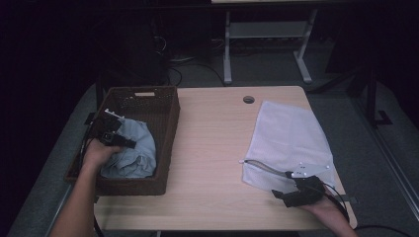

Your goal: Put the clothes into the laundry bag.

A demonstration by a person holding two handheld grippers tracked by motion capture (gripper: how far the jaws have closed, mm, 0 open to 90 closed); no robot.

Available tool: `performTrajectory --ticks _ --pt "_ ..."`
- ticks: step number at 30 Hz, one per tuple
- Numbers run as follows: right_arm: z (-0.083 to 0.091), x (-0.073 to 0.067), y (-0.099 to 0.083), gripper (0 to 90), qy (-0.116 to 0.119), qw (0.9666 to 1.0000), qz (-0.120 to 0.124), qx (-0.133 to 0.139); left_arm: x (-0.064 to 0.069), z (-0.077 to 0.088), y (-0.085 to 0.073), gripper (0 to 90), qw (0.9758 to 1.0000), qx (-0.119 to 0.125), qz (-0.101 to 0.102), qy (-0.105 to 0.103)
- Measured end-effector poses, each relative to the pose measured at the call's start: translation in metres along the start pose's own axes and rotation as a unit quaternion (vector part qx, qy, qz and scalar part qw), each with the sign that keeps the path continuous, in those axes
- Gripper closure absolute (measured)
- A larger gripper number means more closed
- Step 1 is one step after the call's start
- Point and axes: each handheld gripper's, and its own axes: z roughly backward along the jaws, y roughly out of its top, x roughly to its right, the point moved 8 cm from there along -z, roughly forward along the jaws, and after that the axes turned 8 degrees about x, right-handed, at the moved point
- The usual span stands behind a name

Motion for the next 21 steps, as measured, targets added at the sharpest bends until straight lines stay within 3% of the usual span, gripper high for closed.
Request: performTrajectory --ticks 4,6,10,12,16,19,21 --pt "0.000 0.000 0.000 15.4 0.000 1.0000 0.000 0.000 0.006 0.010 0.007 75.5 0.9998 0.015 -0.002 -0.011" --pt "0.000 0.000 0.000 15.5 0.000 1.0000 -0.001 0.000 0.006 0.010 0.007 75.2 0.9998 0.010 -0.016 0.004" --pt "0.000 -0.001 0.000 15.5 0.000 1.0000 0.001 0.000 -0.007 0.001 0.001 69.7 0.9993 -0.013 -0.012 0.033" --pt "0.000 -0.001 0.000 15.5 0.000 1.0000 0.001 0.000 -0.015 -0.004 -0.004 60.7 0.9980 -0.027 -0.004 0.058" --pt "0.000 0.000 0.000 15.4 0.000 1.0000 0.000 -0.001 -0.027 -0.013 -0.012 30.2 0.9935 -0.043 0.003 0.106" --pt "-0.001 0.000 0.000 15.5 0.001 1.0000 0.002 -0.001 -0.033 -0.020 -0.016 15.2 0.9919 -0.049 0.023 0.115" --pt "-0.001 -0.001 0.000 15.5 0.002 1.0000 0.002 -0.002 -0.035 -0.023 -0.018 10.9 0.9923 -0.048 0.041 0.106"
